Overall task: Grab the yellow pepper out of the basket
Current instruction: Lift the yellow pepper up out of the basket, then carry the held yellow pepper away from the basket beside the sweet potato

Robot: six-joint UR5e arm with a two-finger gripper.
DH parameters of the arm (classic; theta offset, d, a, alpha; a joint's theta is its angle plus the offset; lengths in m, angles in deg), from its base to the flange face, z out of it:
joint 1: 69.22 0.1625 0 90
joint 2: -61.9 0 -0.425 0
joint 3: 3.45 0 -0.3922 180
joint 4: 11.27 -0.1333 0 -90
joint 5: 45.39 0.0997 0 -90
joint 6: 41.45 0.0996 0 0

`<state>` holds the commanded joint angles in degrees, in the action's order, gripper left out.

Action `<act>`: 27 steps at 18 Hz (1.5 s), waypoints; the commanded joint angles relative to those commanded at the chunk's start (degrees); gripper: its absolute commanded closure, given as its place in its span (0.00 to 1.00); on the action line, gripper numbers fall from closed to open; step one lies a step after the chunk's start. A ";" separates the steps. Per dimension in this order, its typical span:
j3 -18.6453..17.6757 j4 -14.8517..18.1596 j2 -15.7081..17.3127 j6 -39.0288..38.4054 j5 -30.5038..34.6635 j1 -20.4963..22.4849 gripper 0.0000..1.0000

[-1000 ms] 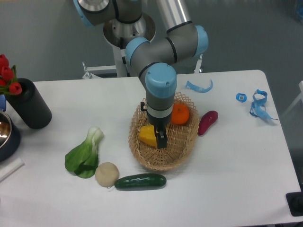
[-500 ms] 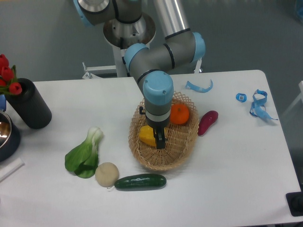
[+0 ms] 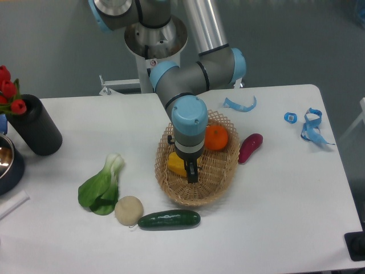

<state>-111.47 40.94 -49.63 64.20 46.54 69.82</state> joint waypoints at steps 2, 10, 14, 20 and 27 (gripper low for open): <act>0.00 -0.09 0.00 -1.49 0.00 0.00 0.64; 2.46 -0.44 1.05 -8.18 -0.79 0.61 0.62; 2.46 -0.35 3.34 -9.57 -2.37 2.28 0.60; 5.79 0.09 5.80 -25.92 -3.25 6.40 0.62; 10.98 0.88 2.03 -28.48 -6.42 16.08 0.60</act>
<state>-100.49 41.82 -47.61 35.72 40.12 85.90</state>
